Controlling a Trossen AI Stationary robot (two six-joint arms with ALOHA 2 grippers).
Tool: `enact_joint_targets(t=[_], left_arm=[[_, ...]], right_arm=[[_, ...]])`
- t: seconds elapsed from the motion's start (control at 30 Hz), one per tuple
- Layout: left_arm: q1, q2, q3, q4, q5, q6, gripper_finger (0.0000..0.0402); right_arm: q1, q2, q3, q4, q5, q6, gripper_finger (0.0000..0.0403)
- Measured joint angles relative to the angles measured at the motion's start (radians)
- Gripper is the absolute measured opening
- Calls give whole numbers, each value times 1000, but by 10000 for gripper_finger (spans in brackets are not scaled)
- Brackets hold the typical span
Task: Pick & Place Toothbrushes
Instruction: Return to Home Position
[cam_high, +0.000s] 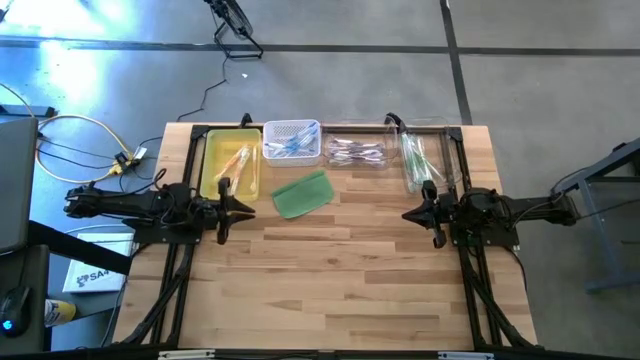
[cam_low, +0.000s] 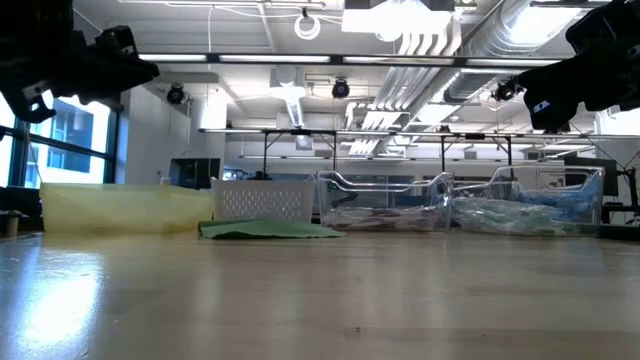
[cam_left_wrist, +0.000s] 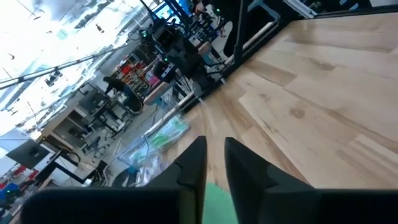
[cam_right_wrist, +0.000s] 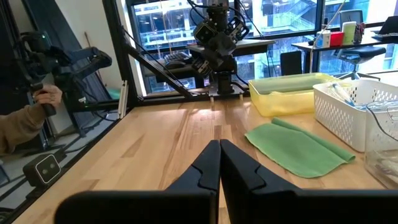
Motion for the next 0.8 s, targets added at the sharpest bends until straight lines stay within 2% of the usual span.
enact_joint_targets(t=[0.3, 0.8], left_arm=[[0, -2, -87, 35, -10, 7, 3], [0, 2, -91, 29, -12, 23, 6]], right_arm=[[0, 0, 0, 0, 0, 0, 2], [0, 0, 0, 4, 0, 0, 2]])
